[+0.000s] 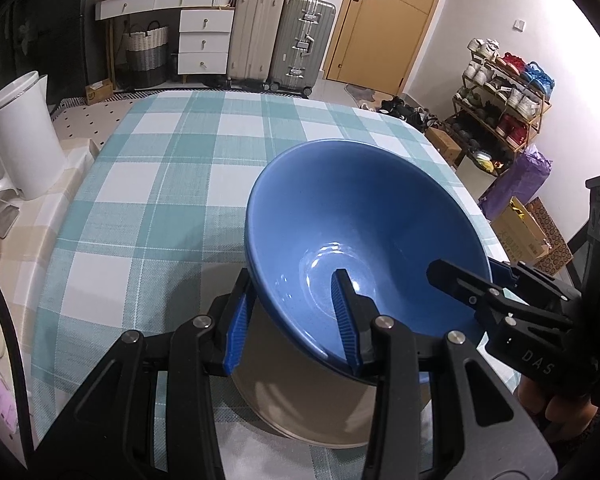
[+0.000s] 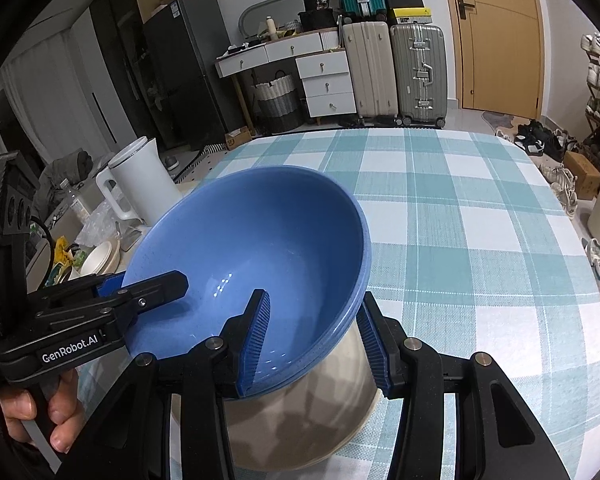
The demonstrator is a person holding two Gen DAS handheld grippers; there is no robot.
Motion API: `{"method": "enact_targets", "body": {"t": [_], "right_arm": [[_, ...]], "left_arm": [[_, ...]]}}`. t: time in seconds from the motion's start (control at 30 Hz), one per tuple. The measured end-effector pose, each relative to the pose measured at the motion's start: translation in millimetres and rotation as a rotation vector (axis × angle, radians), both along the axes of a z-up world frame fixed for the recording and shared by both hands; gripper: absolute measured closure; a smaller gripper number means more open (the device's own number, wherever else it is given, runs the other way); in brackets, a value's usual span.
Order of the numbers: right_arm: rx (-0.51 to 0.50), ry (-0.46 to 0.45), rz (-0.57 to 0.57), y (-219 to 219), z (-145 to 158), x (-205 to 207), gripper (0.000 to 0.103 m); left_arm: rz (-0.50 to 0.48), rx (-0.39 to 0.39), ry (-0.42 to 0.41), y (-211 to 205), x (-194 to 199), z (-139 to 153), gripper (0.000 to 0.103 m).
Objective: Organize plates and bowls
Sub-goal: 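Lower the nested blue bowls onto the cream plates with both tools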
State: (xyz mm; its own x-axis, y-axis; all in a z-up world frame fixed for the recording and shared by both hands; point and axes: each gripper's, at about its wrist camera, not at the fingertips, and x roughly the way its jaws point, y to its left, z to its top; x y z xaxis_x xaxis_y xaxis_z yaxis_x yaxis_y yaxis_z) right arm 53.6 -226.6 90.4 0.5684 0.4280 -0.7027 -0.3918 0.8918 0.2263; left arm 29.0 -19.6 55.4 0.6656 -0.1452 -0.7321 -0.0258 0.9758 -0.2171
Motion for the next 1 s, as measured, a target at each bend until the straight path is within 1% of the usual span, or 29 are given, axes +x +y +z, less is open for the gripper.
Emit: {"method": "enact_targets", "body": {"t": [0.2,0.3,0.47,0.6,0.9,1.0], "right_arm": [[-0.009,0.000,0.007,-0.9,-1.5,0.3,0.056],[-0.001,0.003,0.010,-1.8,-1.8,0.6,0.056],[0.005,0.005,0.007,-3.2,-2.5,2.6,0.056],[0.011,0.011,0.009,-4.3,-3.4,4.7,0.056],[0.013,0.006,0.015,-4.5,-6.5,4.7,0.056],[0.013,0.007,0.020,-5.0,-6.5,2.4,0.056]], "left_arm": [[-0.001,0.004,0.009,0.5,-1.1,-1.0,0.067],[0.003,-0.005,0.009,1.1,-1.3,-1.3,0.067],[0.001,0.009,0.017,-0.2,-4.0,0.7,0.067],[0.003,0.003,0.019,1.0,-3.7,0.9,0.067],[-0.005,0.005,0.015,1.8,-3.1,1.1,0.067],[-0.010,0.004,0.009,1.6,-3.0,1.3,0.065]]}}
